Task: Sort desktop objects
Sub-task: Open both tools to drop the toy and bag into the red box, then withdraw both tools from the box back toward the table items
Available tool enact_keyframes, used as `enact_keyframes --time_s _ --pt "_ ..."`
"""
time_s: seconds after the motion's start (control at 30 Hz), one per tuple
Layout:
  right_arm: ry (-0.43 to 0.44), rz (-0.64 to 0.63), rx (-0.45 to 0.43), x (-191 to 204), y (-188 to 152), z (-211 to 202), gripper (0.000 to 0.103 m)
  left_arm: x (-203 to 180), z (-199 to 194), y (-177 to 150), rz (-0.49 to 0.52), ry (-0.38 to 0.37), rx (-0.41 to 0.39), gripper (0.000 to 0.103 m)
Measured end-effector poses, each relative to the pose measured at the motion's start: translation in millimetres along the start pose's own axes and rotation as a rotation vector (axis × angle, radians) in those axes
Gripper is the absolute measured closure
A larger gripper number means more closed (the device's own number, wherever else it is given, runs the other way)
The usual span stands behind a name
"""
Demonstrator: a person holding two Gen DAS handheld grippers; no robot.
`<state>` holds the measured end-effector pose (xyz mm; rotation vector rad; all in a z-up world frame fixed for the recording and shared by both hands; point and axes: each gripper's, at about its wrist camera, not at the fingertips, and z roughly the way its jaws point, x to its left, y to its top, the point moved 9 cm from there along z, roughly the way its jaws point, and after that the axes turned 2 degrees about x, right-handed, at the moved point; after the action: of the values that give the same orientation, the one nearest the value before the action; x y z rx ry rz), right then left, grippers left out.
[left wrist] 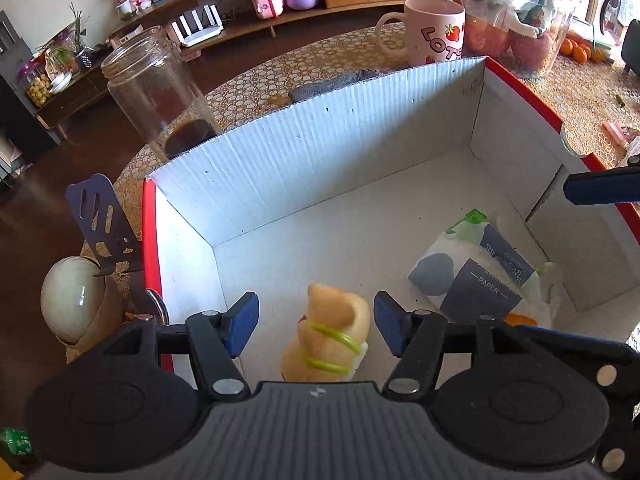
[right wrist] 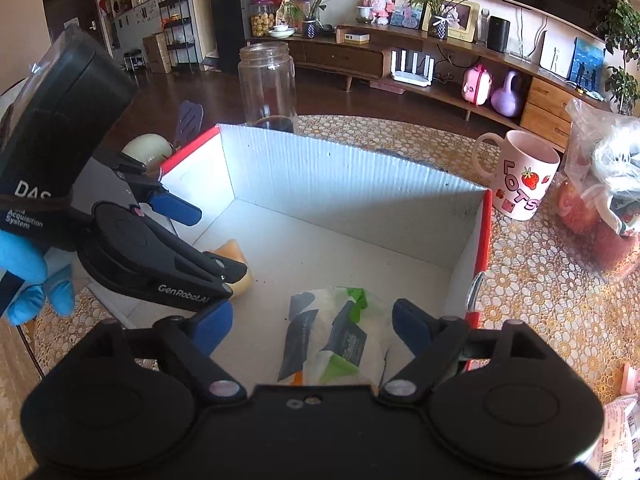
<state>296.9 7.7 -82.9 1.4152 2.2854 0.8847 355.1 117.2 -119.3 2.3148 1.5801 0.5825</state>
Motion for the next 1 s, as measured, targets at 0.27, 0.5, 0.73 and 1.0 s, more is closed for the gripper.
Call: enact_keyframes --time_s 0.27,0.5,0.73,1.0 --pt "0.040 -0.002 -0.069 3.1 1.9 -38.6 0.011 2.3 -31.3 1.4 -0.072 -0.018 -0.095 0.039" --pt "0.062 -0.038 -0.138 12.1 1.4 -73.3 0.003 -1.6 -68.8 3.6 -0.127 -0.029 -0.190 0.035" --pt "0.063 -0.076 -0.186 21.1 -11.0 -97.5 0.001 -12.1 -100.5 -1.7 -0.148 -0.033 -0.260 0.028" --pt "0.057 -0.033 -0.217 9.5 -31.3 -119.1 0.000 -19.1 -113.1 -15.3 -0.194 -0.023 -0.284 0.019"
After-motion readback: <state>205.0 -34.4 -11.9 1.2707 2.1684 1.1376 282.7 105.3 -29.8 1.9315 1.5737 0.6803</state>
